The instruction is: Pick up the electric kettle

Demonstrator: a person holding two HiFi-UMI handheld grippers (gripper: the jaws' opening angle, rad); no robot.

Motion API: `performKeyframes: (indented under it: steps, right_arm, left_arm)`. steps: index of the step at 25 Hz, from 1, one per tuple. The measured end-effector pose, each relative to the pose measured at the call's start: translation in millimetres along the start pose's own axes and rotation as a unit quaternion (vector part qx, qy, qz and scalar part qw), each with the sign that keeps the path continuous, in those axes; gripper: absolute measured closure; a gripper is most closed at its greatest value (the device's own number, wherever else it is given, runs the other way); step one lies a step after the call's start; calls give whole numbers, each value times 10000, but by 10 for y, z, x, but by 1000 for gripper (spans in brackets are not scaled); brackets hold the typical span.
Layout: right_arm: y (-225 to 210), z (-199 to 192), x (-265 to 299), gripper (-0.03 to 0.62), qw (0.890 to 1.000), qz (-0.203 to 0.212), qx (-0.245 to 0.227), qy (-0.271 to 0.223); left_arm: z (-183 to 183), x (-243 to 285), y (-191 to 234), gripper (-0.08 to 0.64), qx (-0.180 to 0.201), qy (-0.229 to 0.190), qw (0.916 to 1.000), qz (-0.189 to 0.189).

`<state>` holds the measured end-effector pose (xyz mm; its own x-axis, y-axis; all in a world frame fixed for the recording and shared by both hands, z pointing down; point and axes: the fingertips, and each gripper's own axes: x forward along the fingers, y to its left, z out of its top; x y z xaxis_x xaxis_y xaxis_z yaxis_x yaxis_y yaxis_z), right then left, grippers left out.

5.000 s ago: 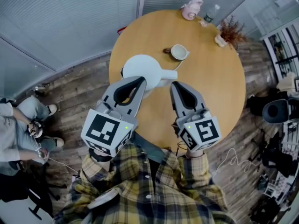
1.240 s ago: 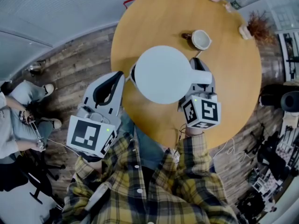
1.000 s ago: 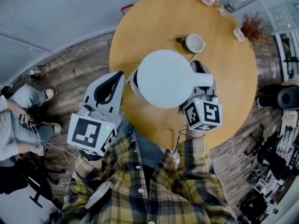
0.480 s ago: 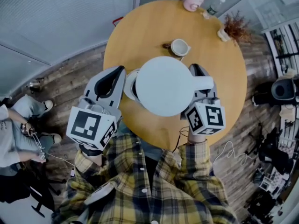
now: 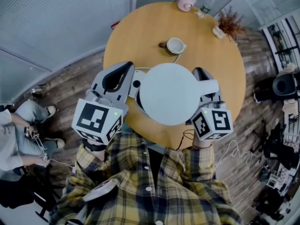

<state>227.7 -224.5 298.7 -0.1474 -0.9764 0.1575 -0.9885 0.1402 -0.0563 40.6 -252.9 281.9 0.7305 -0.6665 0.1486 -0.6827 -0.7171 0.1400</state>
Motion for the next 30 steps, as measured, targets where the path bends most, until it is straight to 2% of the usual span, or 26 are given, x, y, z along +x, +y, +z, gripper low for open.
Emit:
performKeyframes:
  steps: [15,30]
  right_arm:
    - [-104,105,-393,545,9993,-342,-13,-122]
    - [-135,35,-506,545,9991,-422,37,-57]
  left_arm:
    - [62,41,-320,557,116,-49,9992,-376]
    - [-8,49,-400,557,162,-33,9988,-451]
